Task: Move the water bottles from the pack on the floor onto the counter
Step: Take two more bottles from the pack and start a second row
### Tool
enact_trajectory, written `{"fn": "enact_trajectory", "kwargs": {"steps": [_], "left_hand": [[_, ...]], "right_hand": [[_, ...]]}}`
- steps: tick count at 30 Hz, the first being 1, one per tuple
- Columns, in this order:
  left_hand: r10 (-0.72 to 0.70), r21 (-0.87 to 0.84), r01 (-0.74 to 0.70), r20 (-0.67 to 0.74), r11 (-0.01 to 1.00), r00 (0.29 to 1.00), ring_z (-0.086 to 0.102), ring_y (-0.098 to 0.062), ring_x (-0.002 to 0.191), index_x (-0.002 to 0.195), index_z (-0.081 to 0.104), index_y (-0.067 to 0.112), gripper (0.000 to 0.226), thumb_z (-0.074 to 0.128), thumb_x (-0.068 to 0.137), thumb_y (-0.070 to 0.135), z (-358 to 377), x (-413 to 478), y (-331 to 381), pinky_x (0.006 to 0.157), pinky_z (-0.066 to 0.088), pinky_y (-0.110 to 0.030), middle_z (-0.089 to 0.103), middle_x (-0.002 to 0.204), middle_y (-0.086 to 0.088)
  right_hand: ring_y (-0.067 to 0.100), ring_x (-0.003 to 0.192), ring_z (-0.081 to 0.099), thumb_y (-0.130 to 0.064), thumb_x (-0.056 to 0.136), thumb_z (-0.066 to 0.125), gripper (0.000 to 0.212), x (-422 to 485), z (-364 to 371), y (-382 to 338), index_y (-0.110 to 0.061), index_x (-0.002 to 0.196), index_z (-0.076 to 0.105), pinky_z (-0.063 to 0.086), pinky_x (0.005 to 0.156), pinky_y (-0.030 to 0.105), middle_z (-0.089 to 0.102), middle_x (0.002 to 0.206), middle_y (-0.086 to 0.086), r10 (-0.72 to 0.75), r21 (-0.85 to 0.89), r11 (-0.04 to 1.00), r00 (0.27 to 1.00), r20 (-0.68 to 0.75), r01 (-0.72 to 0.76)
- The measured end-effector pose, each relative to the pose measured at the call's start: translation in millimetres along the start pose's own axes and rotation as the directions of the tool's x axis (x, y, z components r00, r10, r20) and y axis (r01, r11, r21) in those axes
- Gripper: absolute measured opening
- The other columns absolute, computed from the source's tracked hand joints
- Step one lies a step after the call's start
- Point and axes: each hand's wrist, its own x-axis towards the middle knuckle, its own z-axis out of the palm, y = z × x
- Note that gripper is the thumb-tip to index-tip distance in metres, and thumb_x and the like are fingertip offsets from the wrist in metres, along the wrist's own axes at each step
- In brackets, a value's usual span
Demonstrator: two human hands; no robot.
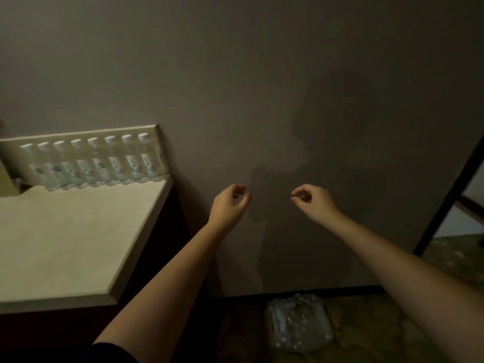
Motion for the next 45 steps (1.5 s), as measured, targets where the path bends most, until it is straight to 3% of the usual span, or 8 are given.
{"fn": "enact_trajectory", "kwargs": {"steps": [13,18,22,27,32,36,40,45], "left_hand": [[0.083,-0.05,-0.077,0.117,0.996,0.99,0.055,-0.006,0.097,0.119,0.061,0.018,0.033,0.06,0.09,0.035,116,121,-2,0.081,0.042,-0.021,0.063,0.116,0.002],[0.093,-0.095,-0.077,0.18,0.992,0.979,0.055,-0.007,0.097,0.12,0.06,0.018,0.033,0.059,0.091,0.034,160,172,-2,0.082,0.043,-0.022,0.062,0.116,0.003],[0.086,-0.122,-0.057,0.246,0.991,0.965,0.059,-0.009,0.096,0.117,0.062,0.016,0.03,0.059,0.091,0.031,205,193,-10,0.081,0.046,-0.024,0.065,0.113,0.001],[-0.01,-0.101,0.049,0.35,0.994,0.937,0.058,-0.009,0.093,0.117,0.063,0.014,0.029,0.06,0.091,0.027,263,190,-35,0.079,0.046,-0.024,0.066,0.111,-0.001],[-0.143,-0.053,0.17,0.337,0.984,0.931,0.058,-0.008,0.092,0.117,0.063,0.013,0.028,0.06,0.091,0.026,306,182,-60,0.077,0.043,-0.021,0.066,0.109,0.001],[-0.299,-0.008,0.315,0.291,0.949,0.909,0.062,-0.013,0.093,0.115,0.064,0.012,0.027,0.06,0.091,0.024,337,165,-83,0.076,0.042,-0.019,0.068,0.107,-0.001],[-0.425,0.052,0.427,0.27,0.903,0.864,0.062,-0.012,0.093,0.117,0.063,0.013,0.026,0.056,0.093,0.02,362,146,-116,0.075,0.041,-0.018,0.068,0.109,-0.001],[-0.5,0.096,0.493,0.262,0.865,0.826,0.055,0.005,0.083,0.117,0.062,0.018,0.025,0.054,0.093,0.015,385,100,-159,0.064,0.039,-0.004,0.065,0.108,0.006]], "right_hand": [[-0.004,0.059,0.053,-0.017,0.081,0.07,0.015,97,-18,86,-0.029,0.082,0.062,0.042,0.063,0.019,0.059,0.066,-0.016,0.096,-0.088,0.991,0.995,-0.031,-0.098],[-0.004,0.055,0.053,-0.013,0.081,0.07,0.01,145,-31,119,-0.021,0.087,0.067,0.04,0.058,0.014,0.059,0.066,-0.016,0.137,-0.086,0.986,0.989,-0.063,-0.142],[0.0,0.058,0.053,-0.011,0.082,0.068,0.01,155,-31,161,-0.016,0.09,0.067,0.042,0.061,0.02,0.06,0.07,-0.01,0.221,-0.08,0.971,0.974,-0.058,-0.225],[0.0,0.06,0.053,-0.01,0.083,0.065,0.012,159,-19,216,-0.016,0.092,0.067,0.042,0.063,0.021,0.061,0.072,-0.008,0.302,-0.105,0.949,0.952,0.046,-0.296],[0.004,0.063,0.055,-0.011,0.084,0.063,0.012,182,10,266,-0.021,0.09,0.064,0.044,0.062,0.022,0.062,0.075,-0.007,0.306,-0.126,0.95,0.929,0.209,-0.285],[0.01,0.073,0.06,-0.015,0.086,0.062,0.011,195,45,303,-0.023,0.093,0.063,0.049,0.07,0.03,0.063,0.08,-0.006,0.313,-0.138,0.95,0.864,0.395,-0.281],[0.008,0.074,0.058,-0.014,0.086,0.062,0.013,193,78,340,-0.018,0.098,0.066,0.043,0.065,0.023,0.063,0.082,-0.006,0.322,-0.15,0.946,0.806,0.497,-0.286],[0.014,0.085,0.061,-0.013,0.088,0.06,0.017,155,116,392,-0.016,0.104,0.065,0.047,0.072,0.025,0.065,0.093,-0.002,0.4,-0.191,0.913,0.704,0.587,-0.36]]}}
